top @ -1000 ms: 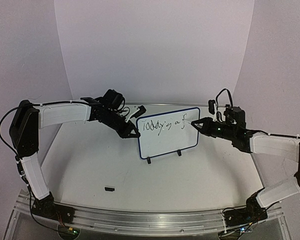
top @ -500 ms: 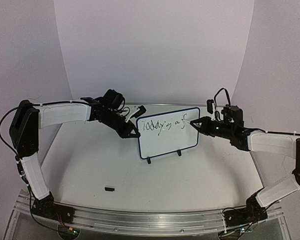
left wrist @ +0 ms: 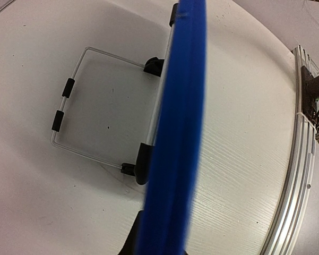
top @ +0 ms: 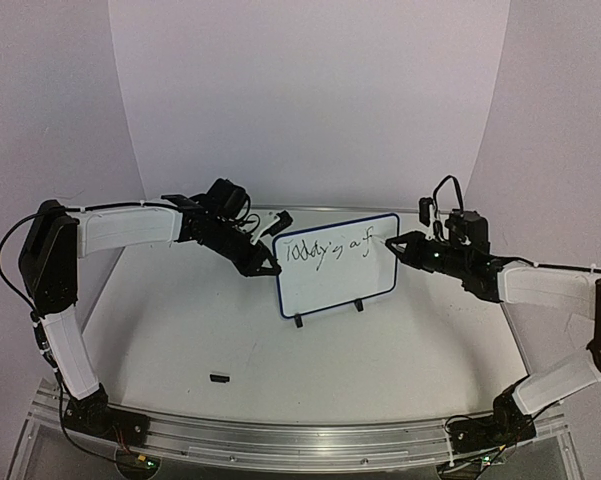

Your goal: Write a sentence on the whiteboard

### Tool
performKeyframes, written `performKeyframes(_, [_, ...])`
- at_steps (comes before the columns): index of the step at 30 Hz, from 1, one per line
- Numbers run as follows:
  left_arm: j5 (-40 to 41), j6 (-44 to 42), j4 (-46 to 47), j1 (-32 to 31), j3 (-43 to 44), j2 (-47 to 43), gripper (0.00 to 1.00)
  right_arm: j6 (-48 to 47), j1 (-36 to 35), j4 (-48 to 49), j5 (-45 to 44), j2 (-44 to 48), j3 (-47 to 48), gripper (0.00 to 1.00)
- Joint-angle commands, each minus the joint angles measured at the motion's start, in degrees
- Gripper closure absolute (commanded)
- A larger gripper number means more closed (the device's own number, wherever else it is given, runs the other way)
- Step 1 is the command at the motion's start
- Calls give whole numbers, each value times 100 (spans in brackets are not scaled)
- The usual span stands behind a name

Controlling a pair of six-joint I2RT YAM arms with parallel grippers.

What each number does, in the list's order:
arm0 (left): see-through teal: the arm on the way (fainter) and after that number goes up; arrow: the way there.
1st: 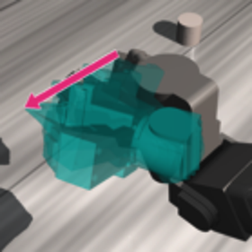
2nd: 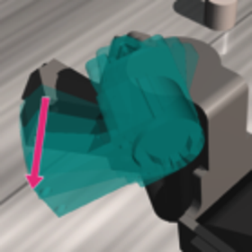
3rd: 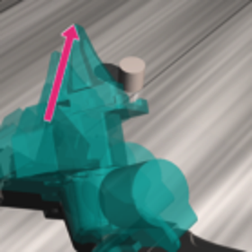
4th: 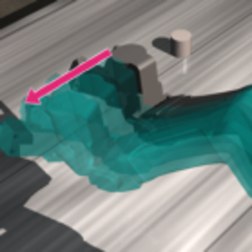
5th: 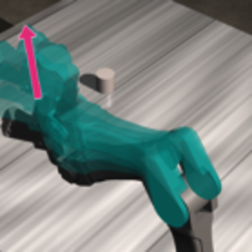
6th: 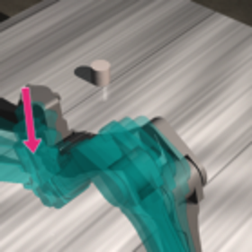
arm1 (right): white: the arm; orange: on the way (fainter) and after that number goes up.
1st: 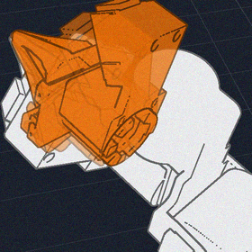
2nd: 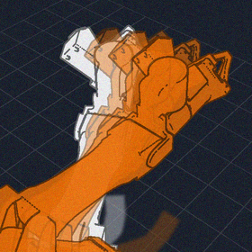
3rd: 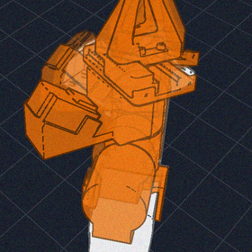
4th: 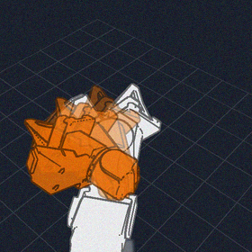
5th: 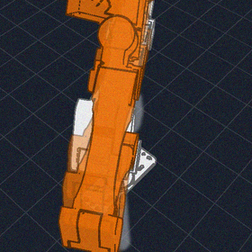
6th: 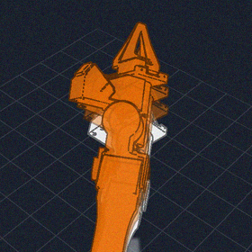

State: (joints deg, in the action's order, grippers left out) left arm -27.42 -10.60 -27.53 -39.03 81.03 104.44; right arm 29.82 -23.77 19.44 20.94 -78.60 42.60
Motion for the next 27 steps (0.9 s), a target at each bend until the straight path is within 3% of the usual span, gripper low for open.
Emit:
performKeyframes(1, [240,-167,-139,-17,195,6,100,-82,30,39,-399,308,-46,100])
performKeyframes(14, [232,-158,-140,-17,194,6,100,-172,29,-299,0,758,-224,100])
performKeyframes(27, [247,-162,-142,-17,193,39,100,-197,27,-186,171,71,59,100])
